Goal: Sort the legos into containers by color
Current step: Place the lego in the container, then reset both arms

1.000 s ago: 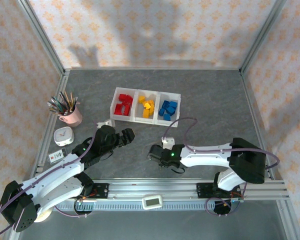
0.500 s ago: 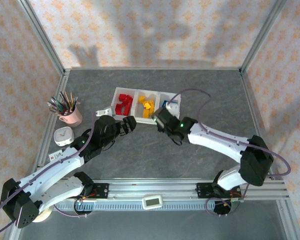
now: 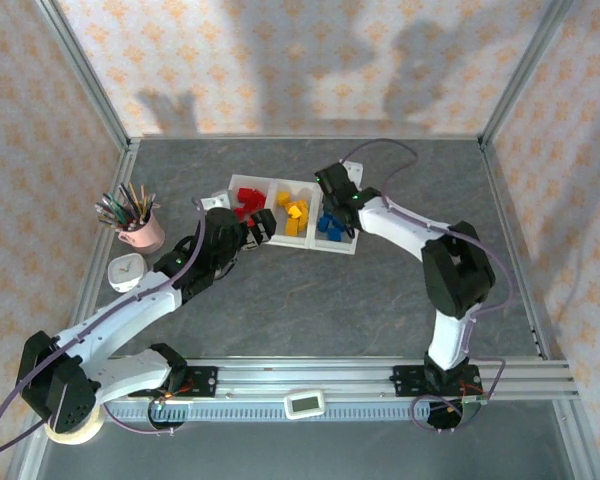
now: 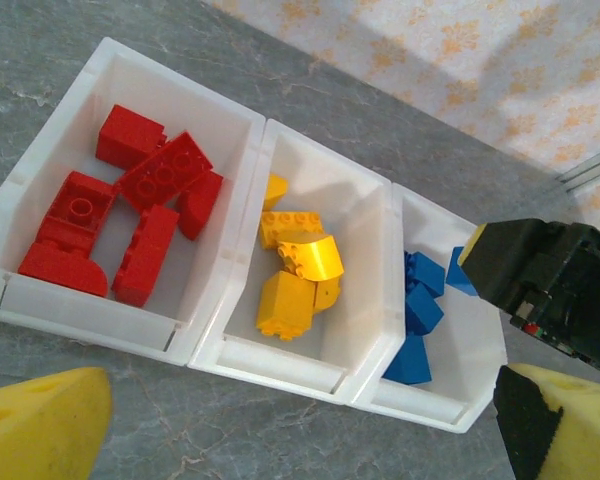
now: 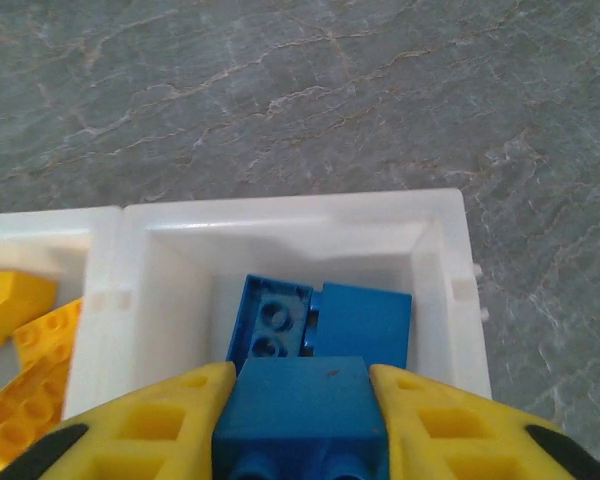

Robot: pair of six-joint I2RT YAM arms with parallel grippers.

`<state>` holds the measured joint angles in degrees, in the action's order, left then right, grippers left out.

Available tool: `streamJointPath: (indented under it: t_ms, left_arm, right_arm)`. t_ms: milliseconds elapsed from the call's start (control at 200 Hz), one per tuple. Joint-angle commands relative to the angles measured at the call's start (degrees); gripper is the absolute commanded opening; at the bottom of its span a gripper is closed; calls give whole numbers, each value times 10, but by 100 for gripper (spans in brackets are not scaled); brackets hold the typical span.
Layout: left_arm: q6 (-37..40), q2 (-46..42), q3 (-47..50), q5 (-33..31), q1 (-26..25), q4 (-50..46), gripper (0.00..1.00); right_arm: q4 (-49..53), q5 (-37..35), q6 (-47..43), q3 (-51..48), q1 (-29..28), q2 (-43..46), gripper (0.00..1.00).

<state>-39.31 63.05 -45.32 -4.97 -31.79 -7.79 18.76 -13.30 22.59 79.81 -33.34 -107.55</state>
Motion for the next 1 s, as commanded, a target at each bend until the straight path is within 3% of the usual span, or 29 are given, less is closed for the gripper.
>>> streamJointPath:
  t_ms: [0, 145, 390, 475, 546, 611, 766, 996]
  left_arm:
    - [11, 7, -19, -11, 8, 27, 99]
    - [2, 3, -9, -9, 18, 41, 99]
    - [14, -12, 14, -21, 39, 47, 99]
    - [35, -26, 27, -50, 54, 41, 99]
    - [66, -45, 43, -101, 66, 44, 99]
    - [99, -64, 66, -174, 76, 59, 99]
    - [199, -93, 162, -300, 114, 195, 99]
    - [359, -57, 290, -290, 188, 479, 99]
  right_arm:
    - [-21, 7, -24, 48, 6, -42, 43]
    - [-51, 20, -40, 46, 10, -42, 58]
    - [-97, 8, -56, -44, 10, 90, 76]
    - [-107, -10, -61, -88, 10, 150, 85]
    - [-114, -33, -64, -129, 13, 202, 99]
    - [-128, -77, -67, -171, 19, 250, 100]
    - [-192, -162, -71, -291, 76, 345, 100]
    - [-407, -233, -141, -484, 197, 383, 100]
